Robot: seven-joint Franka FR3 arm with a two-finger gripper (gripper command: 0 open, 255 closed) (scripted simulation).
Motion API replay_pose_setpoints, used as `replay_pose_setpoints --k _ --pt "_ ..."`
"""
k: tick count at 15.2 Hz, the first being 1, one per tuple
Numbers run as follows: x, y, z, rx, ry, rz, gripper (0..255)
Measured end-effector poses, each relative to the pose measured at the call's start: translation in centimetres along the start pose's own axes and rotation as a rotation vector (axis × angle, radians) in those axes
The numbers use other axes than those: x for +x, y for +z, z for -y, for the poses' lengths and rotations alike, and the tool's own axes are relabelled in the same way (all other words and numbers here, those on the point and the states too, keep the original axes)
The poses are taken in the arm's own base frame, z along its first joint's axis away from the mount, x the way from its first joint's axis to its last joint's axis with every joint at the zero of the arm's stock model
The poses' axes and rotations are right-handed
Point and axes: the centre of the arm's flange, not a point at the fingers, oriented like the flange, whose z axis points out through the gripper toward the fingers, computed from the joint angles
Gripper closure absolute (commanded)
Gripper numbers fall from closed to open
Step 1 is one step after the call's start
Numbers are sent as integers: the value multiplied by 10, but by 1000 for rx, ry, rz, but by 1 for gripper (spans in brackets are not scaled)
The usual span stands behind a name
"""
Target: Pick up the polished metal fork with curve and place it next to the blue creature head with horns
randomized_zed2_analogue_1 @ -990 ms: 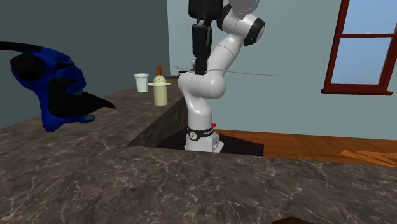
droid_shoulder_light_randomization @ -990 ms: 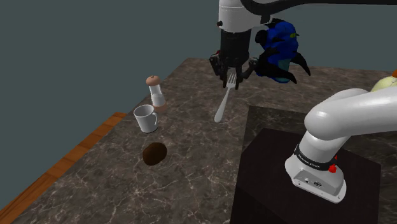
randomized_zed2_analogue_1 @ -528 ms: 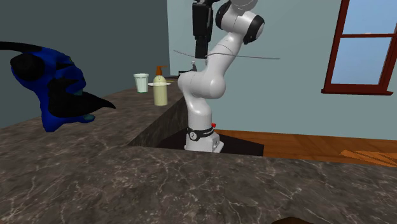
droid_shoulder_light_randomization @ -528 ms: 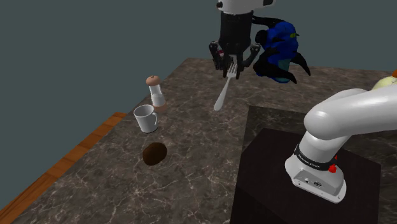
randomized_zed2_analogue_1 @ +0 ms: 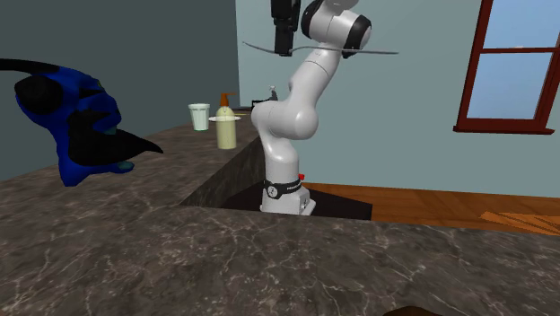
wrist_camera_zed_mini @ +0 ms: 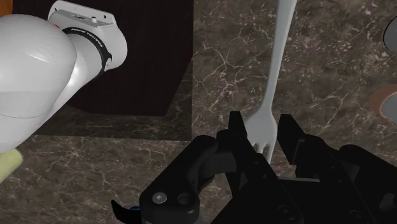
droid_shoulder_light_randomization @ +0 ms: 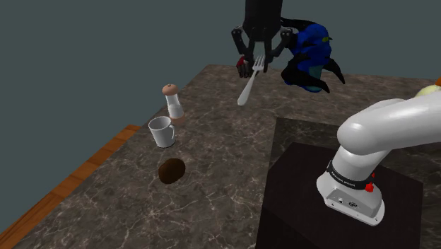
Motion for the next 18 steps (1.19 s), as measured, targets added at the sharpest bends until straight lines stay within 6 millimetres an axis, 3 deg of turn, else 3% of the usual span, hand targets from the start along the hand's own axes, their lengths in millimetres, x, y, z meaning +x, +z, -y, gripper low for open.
replay_pose_setpoints --k 18 --pt "11 -90 -5 0 1 0 255"
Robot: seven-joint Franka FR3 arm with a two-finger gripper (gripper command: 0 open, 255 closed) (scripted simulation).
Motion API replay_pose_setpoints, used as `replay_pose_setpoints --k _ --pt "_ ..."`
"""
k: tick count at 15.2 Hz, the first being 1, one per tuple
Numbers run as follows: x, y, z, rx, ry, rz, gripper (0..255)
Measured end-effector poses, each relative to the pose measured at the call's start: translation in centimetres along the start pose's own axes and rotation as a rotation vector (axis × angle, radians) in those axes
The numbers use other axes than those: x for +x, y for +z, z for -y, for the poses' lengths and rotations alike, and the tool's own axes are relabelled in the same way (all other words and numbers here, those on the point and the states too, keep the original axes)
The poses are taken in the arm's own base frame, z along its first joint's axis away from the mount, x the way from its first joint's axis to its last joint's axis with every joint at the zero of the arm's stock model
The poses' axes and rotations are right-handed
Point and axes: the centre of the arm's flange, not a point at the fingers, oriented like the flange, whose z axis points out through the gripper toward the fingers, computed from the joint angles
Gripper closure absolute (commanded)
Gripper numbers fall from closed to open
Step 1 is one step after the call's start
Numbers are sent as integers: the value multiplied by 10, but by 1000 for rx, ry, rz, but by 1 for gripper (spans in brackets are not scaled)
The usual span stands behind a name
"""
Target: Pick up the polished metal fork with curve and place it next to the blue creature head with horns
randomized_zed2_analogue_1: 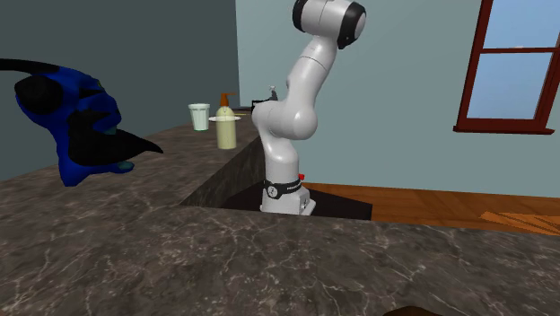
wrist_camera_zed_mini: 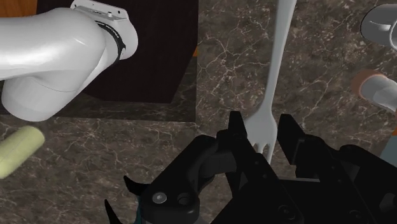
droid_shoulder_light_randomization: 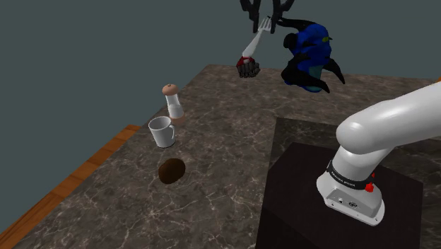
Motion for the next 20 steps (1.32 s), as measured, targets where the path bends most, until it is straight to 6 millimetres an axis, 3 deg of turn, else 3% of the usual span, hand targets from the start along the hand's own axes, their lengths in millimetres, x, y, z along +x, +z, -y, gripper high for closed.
replay_pose_setpoints --k 20 --pt "194 6 -163 1 0 0 255"
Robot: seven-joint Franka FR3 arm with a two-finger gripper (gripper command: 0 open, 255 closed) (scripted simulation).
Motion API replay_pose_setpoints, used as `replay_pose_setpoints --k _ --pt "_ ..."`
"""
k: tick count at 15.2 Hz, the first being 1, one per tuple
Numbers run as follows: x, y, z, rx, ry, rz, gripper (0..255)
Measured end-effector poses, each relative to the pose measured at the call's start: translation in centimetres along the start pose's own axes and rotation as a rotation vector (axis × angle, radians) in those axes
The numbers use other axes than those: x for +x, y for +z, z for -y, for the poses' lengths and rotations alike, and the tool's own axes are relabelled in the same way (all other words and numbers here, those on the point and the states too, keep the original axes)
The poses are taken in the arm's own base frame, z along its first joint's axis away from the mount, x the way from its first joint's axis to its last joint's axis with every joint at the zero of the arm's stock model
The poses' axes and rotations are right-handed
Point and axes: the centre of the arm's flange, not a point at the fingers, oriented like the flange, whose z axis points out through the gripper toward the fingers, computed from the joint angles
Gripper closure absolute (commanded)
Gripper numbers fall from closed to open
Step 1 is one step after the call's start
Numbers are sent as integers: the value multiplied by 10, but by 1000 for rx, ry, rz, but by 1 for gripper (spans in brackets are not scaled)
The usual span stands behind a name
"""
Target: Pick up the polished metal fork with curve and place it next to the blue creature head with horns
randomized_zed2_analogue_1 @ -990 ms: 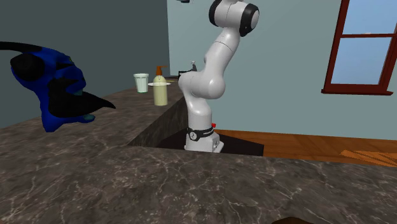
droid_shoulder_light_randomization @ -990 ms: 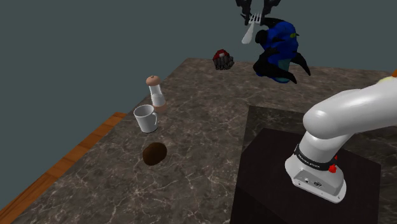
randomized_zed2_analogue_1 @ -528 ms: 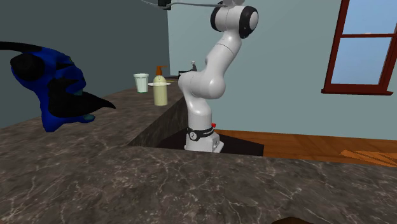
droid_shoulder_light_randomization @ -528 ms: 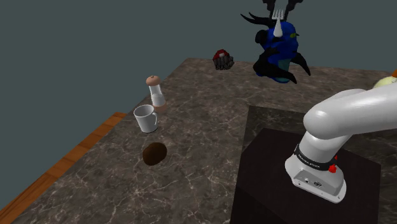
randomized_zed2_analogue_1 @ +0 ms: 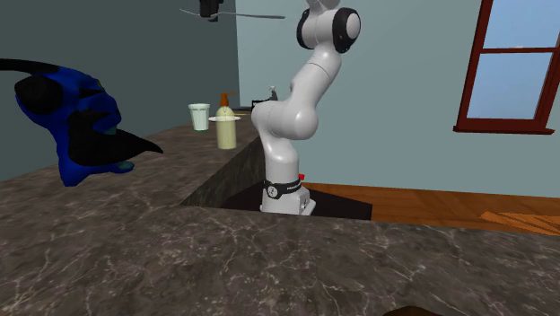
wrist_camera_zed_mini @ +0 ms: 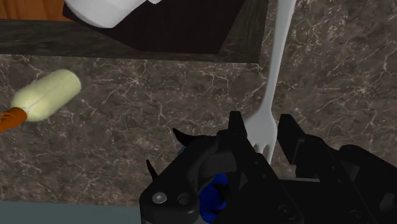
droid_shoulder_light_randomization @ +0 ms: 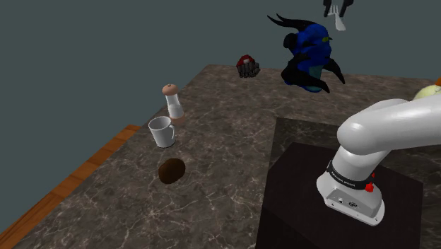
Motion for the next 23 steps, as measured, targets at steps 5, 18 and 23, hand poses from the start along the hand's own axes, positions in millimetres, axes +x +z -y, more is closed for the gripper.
replay_pose_setpoints --k 5,18,23 --pt "55 1 -41 0 0 0 255" --pt "187 9 -153 0 0 1 255" --pt "233 13 -185 -1 0 0 255"
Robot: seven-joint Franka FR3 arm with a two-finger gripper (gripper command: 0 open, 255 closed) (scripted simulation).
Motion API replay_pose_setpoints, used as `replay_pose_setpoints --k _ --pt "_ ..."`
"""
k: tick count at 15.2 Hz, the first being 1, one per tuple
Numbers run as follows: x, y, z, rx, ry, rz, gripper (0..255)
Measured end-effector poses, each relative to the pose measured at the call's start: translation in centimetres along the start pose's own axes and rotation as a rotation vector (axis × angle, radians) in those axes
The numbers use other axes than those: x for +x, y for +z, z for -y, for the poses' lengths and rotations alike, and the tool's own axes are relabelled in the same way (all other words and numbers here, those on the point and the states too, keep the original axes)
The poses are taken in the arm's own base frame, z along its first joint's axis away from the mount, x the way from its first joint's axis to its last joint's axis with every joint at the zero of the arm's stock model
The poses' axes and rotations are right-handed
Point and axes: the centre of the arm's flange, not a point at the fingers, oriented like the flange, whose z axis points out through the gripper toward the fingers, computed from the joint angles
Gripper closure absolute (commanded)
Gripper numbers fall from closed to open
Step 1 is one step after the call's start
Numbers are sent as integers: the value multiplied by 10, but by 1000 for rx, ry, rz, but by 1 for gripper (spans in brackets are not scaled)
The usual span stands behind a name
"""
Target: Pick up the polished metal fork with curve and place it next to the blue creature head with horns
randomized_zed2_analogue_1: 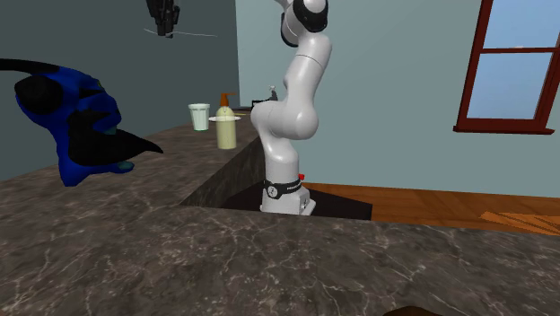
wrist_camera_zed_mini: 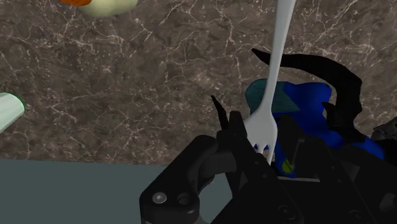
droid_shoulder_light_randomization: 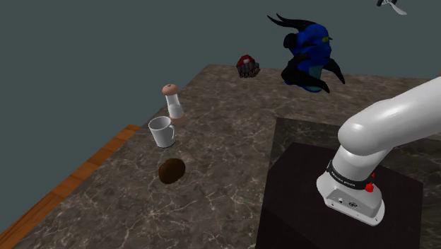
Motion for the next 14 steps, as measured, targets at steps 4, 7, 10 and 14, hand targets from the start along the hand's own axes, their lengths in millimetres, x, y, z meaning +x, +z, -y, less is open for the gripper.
replay_pose_setpoints --k 4,7,10,14 --pt "3 20 -5 -1 0 0 255" --pt "1 36 -6 -1 0 0 255" --pt "2 51 -5 -1 0 0 255" --pt "-1 73 -7 -1 -1 0 255"
